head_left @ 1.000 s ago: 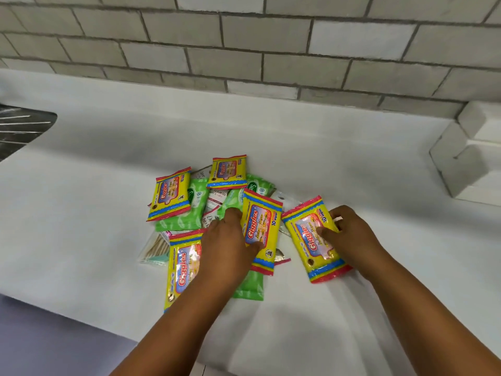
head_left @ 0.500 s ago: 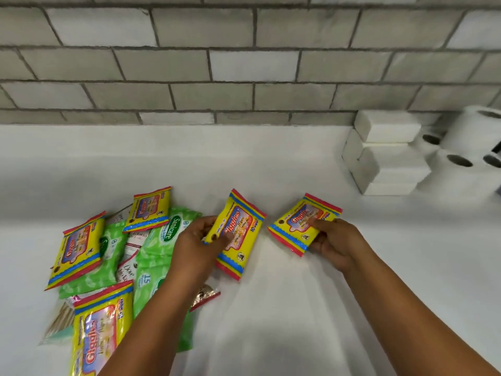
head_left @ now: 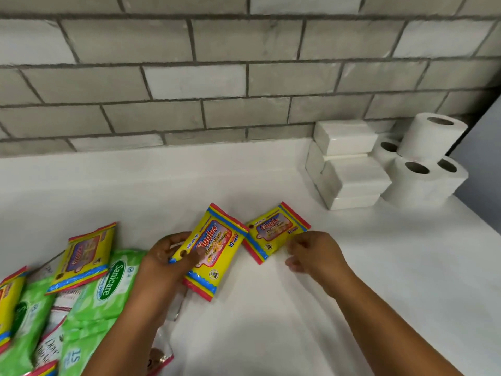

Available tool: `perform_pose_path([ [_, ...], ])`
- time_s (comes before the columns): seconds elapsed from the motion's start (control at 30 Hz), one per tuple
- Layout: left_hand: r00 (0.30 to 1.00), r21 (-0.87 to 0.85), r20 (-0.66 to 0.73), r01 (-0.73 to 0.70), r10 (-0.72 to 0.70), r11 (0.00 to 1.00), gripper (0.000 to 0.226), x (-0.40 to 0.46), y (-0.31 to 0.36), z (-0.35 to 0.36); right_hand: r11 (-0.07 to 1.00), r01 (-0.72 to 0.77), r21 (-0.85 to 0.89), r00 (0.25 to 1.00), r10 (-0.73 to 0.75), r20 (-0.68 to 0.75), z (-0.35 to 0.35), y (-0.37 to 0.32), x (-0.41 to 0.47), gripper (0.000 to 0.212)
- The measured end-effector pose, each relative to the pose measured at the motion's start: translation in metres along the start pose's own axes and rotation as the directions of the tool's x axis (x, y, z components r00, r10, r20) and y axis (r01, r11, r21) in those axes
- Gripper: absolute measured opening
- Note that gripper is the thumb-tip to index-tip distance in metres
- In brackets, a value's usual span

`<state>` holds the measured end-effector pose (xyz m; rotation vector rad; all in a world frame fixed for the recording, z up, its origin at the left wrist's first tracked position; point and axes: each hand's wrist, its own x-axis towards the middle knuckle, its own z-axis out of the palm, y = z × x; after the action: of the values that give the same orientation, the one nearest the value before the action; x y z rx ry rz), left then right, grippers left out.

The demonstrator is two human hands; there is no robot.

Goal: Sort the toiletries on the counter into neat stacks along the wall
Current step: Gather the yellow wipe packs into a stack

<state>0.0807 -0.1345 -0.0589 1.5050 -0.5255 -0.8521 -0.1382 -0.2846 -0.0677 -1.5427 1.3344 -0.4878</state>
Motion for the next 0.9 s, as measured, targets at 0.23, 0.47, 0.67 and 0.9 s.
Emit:
perform_pose_path([
  [0.23,0.997,-0.116,-0.060,0.038,-0.045,0.992,0.035,0.025,-0.002,0.007,0.550,0.638,-0.539,0.753,-0.592,0.288,0.003,0.018,0.037,0.033],
  [0.47,0.997,-0.279,0.031,0.081,-0.075,0.957,0.061,0.048,0.005,0.010,0.518,0.647,-0.560,0.702,-0.691,0.173,0.019,0.032,0.063,0.036],
  [0.67,0.988,-0.331,0.094,0.149,-0.125,0.932,0.039,0.065,0.012,0.022,0.634,0.524,-0.569,0.794,-0.605,0.056,0.024,0.027,0.109,0.048],
  [0.9,0.962,-0.390,0.157,0.270,-0.225,0.880,0.038,0.075,0.004,0.033,0.647,0.491,-0.584,0.780,-0.625,-0.037,0.018,0.017,0.164,0.042],
])
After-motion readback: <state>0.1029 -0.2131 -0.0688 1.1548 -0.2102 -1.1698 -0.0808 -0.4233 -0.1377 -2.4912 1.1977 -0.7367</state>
